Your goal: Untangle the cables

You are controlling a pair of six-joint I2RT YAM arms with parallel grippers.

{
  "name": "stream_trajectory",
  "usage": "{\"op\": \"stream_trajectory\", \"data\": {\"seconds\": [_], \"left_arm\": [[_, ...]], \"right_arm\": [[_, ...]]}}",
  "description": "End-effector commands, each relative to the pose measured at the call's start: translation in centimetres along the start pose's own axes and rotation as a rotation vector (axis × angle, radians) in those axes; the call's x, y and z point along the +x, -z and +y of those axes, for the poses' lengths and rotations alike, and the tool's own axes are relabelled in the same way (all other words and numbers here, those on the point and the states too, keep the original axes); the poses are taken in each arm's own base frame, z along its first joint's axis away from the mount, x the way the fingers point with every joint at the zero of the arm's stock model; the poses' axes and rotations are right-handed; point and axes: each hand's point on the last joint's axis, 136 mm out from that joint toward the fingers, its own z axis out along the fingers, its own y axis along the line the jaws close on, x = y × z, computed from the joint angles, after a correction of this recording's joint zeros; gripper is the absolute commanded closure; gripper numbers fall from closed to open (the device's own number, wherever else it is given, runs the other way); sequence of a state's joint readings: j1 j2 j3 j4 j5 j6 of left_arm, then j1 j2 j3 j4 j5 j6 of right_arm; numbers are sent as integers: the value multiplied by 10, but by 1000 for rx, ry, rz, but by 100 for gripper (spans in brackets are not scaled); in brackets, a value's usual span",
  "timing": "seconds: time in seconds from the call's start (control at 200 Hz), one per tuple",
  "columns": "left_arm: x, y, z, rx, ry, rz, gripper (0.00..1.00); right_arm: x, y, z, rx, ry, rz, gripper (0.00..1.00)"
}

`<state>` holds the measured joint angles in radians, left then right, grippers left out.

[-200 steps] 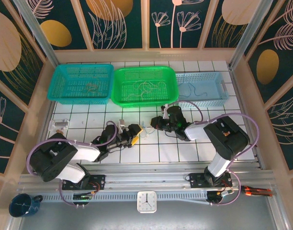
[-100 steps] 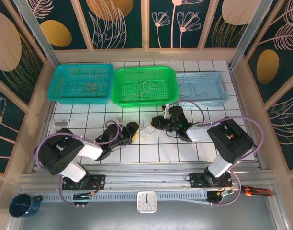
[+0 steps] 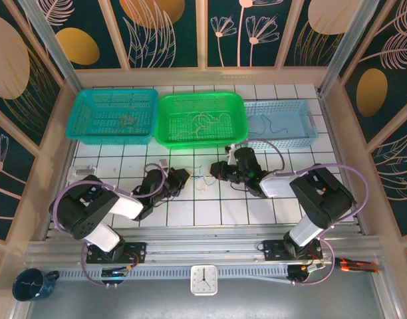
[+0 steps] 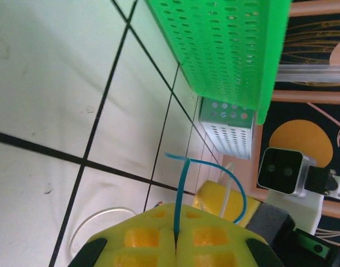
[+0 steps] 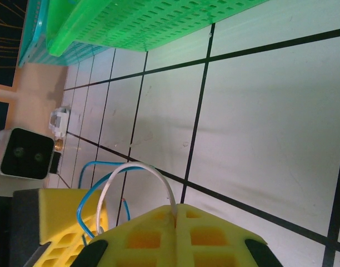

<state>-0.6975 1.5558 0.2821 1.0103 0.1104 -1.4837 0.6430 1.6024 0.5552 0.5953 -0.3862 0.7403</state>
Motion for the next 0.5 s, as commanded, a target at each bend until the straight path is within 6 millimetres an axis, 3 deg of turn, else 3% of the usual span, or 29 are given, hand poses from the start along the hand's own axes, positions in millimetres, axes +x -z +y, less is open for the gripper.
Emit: {"op": "stream_trajectory", "data": {"seconds": [0.0,0.105,0.265,0.495], "left_arm": [[-6,0,-30,52,-107,-17,100],[-4,3,-42,46,-193,-6,100],[0,3,-56,57,-255,23,100],[3,2,-65,84,-265,44,100]], "right_arm": [[0,-5,-3,8,0,-7,96],[-1,-8,-7,16,-3,-7,83],[-4,-12,-10,21,-8,-9,72],[-5,-14,-11,22,-11,-10,64]]}}
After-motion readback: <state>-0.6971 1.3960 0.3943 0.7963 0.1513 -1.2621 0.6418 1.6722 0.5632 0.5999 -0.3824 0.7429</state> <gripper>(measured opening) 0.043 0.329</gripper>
